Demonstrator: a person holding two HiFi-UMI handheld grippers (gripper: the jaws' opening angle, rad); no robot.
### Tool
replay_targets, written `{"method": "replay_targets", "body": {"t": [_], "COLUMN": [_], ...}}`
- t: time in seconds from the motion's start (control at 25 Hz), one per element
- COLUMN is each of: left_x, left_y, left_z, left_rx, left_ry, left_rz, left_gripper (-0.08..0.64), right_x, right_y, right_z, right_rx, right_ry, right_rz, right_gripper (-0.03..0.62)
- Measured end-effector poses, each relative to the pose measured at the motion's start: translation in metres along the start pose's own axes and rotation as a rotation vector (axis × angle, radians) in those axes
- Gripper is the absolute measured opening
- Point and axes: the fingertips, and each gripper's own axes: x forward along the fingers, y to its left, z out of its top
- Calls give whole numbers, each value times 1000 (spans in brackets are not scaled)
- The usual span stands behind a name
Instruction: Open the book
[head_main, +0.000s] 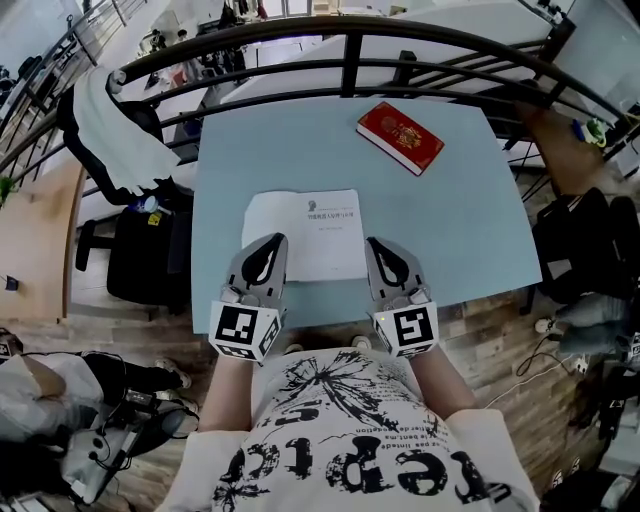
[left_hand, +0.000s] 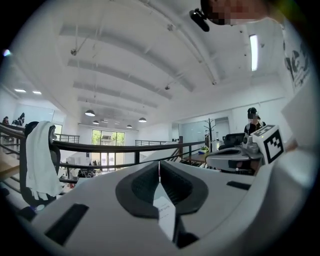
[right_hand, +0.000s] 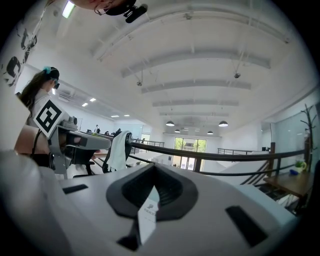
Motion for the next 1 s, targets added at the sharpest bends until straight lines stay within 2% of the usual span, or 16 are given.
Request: {"method": "replay_targets", "body": {"t": [0.32, 0.72, 1.0], "left_x": [-7, -22, -24], "left_y": [-21, -20, -19], "left_z": [7, 13, 17], "left_rx": [30, 5, 22], "left_ry": [-28, -68, -67], "left_rz": [-27, 0, -7], "left_gripper": [25, 25, 21], "right_x": [-8, -13, -8], "right_y": [1, 6, 10], "right_z": [12, 16, 19], "right_rx": [-10, -6, 8], "right_ry": [-22, -29, -34], "right_rz": [11, 20, 14], "right_gripper": [9, 9, 9]}}
